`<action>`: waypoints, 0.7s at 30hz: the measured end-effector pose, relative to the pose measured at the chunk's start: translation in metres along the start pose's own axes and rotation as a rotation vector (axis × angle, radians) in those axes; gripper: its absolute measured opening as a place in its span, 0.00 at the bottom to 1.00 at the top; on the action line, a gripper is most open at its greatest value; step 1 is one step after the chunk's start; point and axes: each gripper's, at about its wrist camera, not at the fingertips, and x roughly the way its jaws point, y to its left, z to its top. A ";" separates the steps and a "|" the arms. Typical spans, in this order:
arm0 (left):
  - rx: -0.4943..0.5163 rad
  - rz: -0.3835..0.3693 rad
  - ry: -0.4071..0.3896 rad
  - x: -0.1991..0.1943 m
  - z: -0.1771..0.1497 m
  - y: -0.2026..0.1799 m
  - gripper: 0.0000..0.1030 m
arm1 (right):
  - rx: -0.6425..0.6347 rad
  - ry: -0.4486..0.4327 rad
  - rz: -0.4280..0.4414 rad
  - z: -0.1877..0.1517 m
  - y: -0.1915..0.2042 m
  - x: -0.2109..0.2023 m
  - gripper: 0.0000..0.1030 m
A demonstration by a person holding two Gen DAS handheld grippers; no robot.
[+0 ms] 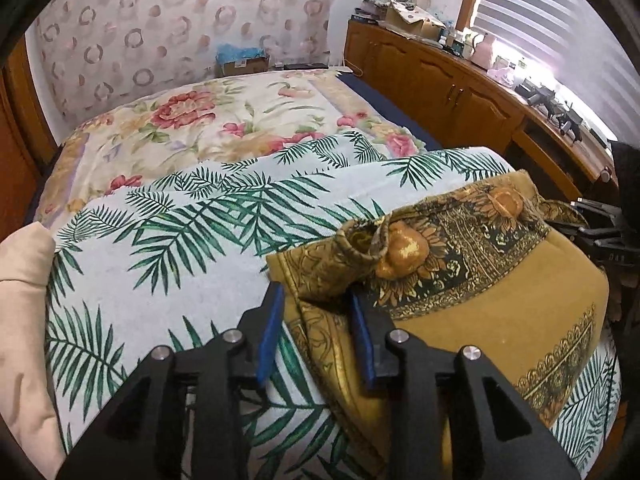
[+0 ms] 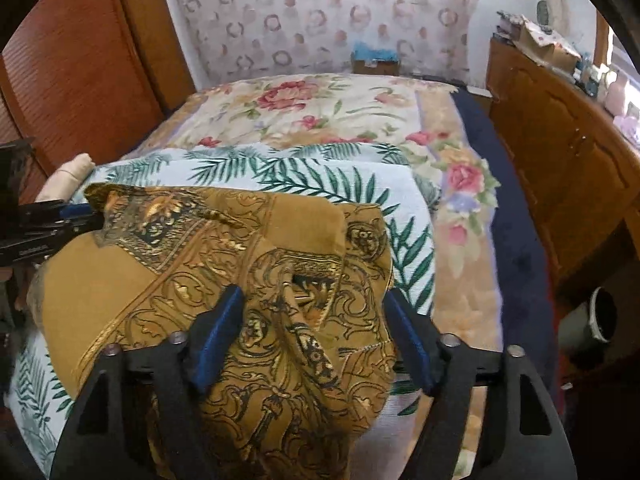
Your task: Fold small clothes
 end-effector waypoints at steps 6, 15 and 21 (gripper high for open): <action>-0.026 -0.057 -0.030 -0.002 -0.001 0.006 0.20 | -0.006 0.001 0.082 -0.001 0.006 -0.002 0.21; -0.086 -0.183 -0.166 -0.054 -0.003 0.015 0.04 | -0.088 -0.163 0.002 -0.002 0.035 -0.043 0.09; -0.096 -0.161 -0.318 -0.128 -0.018 0.027 0.03 | -0.144 -0.297 0.000 0.012 0.070 -0.088 0.09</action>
